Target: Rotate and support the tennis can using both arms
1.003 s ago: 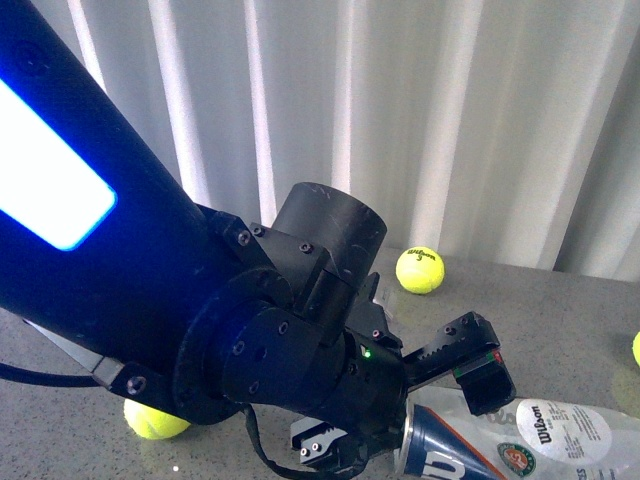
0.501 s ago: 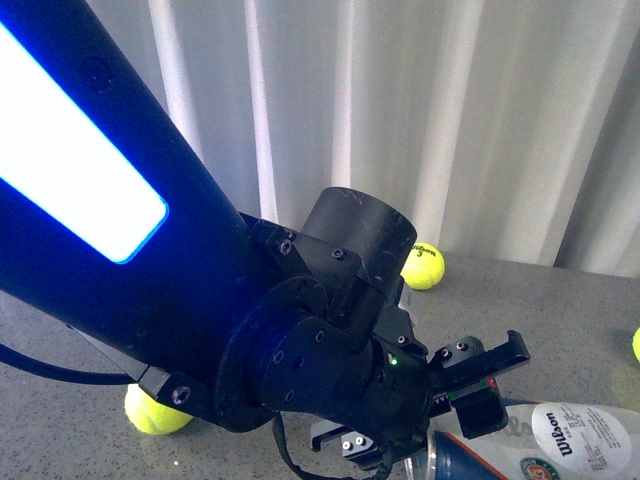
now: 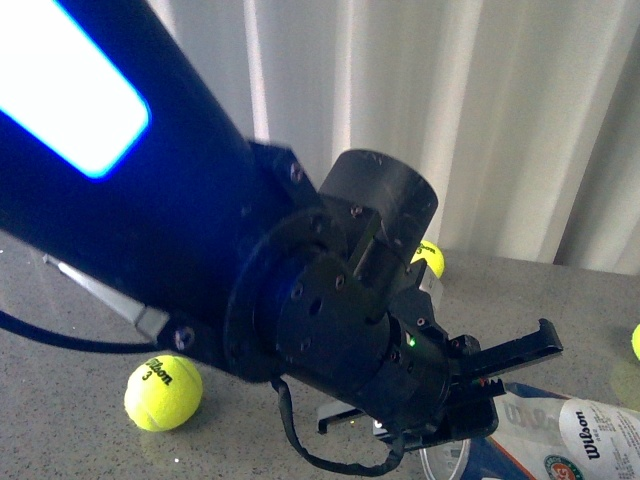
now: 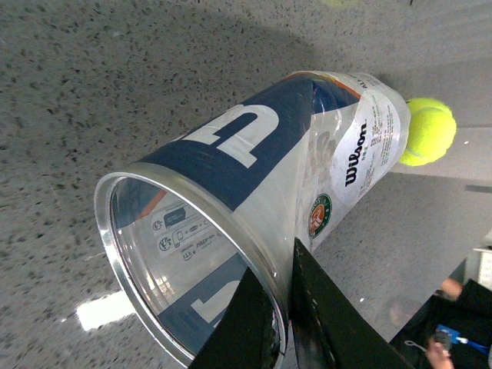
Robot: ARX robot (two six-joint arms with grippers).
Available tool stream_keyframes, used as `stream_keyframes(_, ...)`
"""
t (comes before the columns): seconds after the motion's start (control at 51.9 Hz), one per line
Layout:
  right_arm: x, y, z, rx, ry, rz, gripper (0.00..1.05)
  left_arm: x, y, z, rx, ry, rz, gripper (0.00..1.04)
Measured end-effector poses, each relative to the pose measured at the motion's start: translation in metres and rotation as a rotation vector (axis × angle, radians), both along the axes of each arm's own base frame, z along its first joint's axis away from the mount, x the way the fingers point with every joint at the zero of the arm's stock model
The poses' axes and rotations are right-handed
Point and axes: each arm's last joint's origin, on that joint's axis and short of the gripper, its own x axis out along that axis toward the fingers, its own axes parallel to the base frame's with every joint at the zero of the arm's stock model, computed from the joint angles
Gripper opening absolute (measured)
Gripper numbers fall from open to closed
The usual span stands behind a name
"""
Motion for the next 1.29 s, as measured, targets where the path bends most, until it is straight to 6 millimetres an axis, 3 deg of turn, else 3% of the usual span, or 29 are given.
stream_keyframes(0.058,0.000,0.000,0.000,0.000,0.000,0.000,0.98,-0.003,0.003,0.020,0.050,-0.032,-0.032,0.04)
stream_keyframes(0.193,0.000,0.000,0.000,0.000,0.000,0.000,0.98,-0.017,0.003,0.094,0.156,-0.224,-0.185,0.04)
stream_keyframes(0.328,0.000,0.000,0.000,0.000,0.000,0.000,0.98,-0.039,-0.011,0.162,0.272,-0.407,-0.389,0.04)
stream_keyframes(0.444,0.000,0.000,0.000,0.000,0.000,0.000,0.98,-0.056,-0.024,0.182,0.396,-0.495,-0.557,0.04)
stream_keyframes(0.579,0.000,0.000,0.000,0.000,0.000,0.000,0.98,-0.064,-0.038,0.186,0.585,-0.625,-0.721,0.04)
stream_keyframes(0.733,0.000,0.000,0.000,0.000,0.000,0.000,0.98,-0.055,-0.049,0.174,0.764,-0.729,-0.861,0.04)
stream_keyframes(1.003,0.000,0.000,0.000,0.000,0.000,0.000,0.98,-0.030,-0.059,0.146,0.851,-0.727,-0.977,0.04)
stream_keyframes(1.292,0.000,0.000,0.000,0.000,0.000,0.000,0.98,-0.003,-0.065,0.141,0.898,-0.745,-0.998,0.04)
